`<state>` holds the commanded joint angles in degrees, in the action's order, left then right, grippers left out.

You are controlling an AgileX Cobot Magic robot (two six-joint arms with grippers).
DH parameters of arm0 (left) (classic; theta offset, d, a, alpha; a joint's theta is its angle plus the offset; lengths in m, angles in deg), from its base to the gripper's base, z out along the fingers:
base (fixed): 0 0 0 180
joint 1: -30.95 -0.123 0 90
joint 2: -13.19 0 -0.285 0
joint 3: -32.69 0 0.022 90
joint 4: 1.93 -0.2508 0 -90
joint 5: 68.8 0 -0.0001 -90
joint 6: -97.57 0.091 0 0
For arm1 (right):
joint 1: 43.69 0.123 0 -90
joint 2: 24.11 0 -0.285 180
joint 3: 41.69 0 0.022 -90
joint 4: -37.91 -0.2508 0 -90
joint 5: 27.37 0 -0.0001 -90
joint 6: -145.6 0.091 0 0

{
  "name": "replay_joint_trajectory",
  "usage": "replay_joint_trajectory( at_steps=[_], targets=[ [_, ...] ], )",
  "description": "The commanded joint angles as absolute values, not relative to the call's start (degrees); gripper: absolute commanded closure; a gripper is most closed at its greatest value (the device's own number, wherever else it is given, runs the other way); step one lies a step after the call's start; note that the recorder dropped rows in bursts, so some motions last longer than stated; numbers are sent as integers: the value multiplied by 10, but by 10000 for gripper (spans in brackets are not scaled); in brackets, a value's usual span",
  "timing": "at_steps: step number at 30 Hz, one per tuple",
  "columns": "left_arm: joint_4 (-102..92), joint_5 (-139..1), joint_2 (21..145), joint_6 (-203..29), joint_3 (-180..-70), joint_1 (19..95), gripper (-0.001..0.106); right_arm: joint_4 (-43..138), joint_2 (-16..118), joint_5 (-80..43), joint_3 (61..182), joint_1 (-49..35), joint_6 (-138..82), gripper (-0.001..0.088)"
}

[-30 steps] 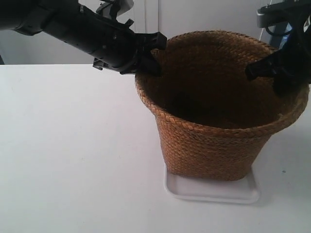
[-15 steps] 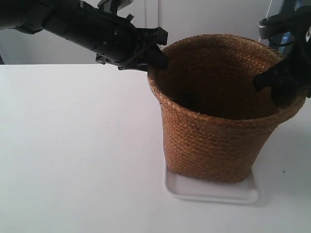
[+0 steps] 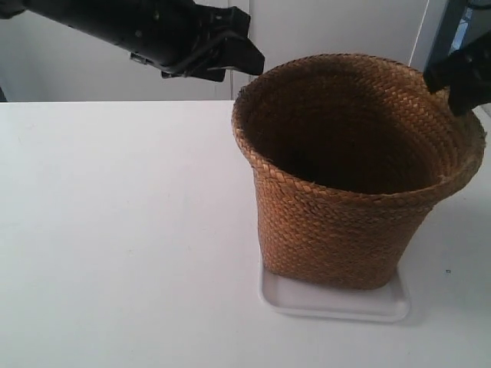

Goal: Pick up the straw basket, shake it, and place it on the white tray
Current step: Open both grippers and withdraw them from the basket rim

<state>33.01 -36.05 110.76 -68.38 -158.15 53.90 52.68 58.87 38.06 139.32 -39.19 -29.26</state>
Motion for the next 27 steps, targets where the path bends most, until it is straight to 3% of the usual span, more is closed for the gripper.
replay_joint_trajectory(
  at_steps=[4,7,10,13,14,27],
  targets=[
    [302,-325,1084,-685,-1581,539,390,494,547,372,1393,-392,-293,283],
    [291,-306,1065,-685,-1577,539,462,470,511,355,1390,-392,-292,377],
    [291,-313,1040,-671,-1560,539,702,457,471,320,1381,-391,-291,557],
    [281,-317,1014,-669,-1538,539,1048,453,429,289,1361,-391,-291,821],
    [277,-323,1006,-669,-1528,539,1048,449,416,282,1352,-391,-288,865],
    [284,-415,839,-634,-1378,540,1053,285,260,248,1186,-391,-358,868]
  ],
)
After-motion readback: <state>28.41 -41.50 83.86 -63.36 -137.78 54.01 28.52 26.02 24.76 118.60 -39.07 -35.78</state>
